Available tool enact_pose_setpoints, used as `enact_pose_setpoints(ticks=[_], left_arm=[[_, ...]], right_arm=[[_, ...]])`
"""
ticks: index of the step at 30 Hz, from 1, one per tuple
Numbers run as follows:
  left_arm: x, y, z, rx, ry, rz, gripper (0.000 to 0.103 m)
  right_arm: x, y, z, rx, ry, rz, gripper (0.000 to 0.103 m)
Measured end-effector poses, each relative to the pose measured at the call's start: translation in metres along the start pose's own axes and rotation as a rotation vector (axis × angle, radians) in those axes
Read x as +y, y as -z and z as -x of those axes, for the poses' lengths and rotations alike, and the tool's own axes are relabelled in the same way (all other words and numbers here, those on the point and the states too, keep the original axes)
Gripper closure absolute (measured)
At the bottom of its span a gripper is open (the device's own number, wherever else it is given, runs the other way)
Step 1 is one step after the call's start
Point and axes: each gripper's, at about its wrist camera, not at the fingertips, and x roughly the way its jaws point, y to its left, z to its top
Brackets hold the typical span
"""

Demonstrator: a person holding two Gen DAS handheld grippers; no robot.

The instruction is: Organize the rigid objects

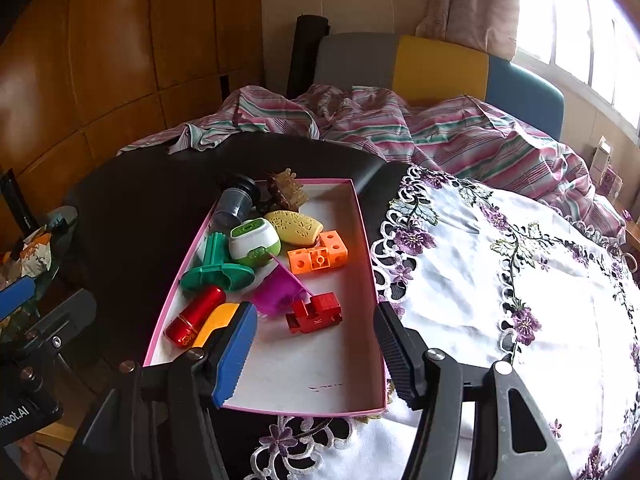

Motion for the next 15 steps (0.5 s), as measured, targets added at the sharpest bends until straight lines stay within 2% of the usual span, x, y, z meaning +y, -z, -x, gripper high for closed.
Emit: enact_pose_setpoints(ticks=[15], left_arm=[[0.0024, 0.0021, -0.0016, 0.002, -0.008, 0.001, 0.001]], right_arm=[[0.0046, -0.0007, 0.0006, -0.01, -0.011, 0.014, 0.042]])
